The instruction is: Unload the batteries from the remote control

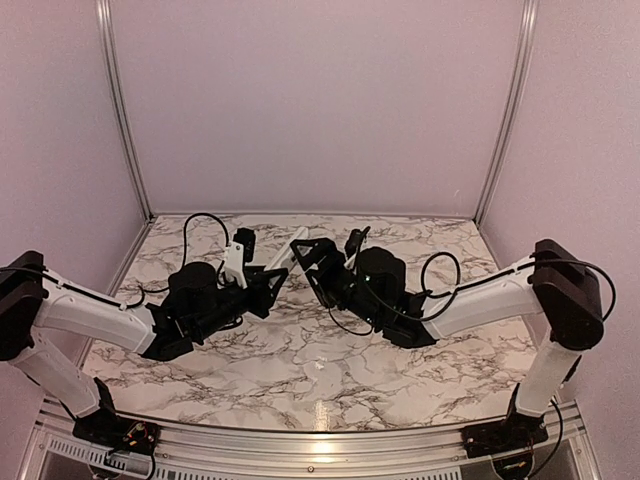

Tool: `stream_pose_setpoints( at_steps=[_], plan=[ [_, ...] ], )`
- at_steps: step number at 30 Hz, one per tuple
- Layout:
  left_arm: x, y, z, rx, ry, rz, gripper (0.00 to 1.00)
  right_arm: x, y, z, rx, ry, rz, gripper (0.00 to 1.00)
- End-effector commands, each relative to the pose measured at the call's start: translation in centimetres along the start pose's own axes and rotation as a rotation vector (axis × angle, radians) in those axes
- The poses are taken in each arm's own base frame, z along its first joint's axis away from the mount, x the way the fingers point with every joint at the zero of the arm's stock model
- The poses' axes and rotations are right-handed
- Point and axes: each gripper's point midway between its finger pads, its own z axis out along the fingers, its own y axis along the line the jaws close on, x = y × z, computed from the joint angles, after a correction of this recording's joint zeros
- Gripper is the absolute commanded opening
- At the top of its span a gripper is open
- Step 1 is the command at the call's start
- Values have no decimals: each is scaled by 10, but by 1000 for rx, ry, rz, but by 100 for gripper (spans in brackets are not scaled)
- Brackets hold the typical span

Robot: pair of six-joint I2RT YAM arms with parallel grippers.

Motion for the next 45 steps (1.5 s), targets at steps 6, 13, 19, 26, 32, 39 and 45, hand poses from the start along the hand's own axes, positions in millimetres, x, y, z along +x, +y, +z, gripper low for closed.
stream_pose_setpoints(
  at_steps=[6,13,19,26,32,39,45],
  plan=[
    [-14,0,-10,-9,-3,1,0,-20,32,-23,-10,-42,-228,98],
    [-22,0,-14,-23,17,9,0,-32,34,-40,33,-63,-504,98],
    [-21,-4,-12,-6,43,10,0,-42,35,-54,91,-61,-729,97],
    [-13,-2,-5,-6,87,20,0,-56,29,-70,166,-78,-879,97],
    [-10,2,-4,3,115,3,0,-56,31,-73,177,-43,-978,99],
    [-4,-2,-3,78,151,-49,0,-53,32,-76,120,39,-1008,99],
    [5,-4,-2,106,175,-86,0,-56,30,-83,109,41,-998,98]
  ],
)
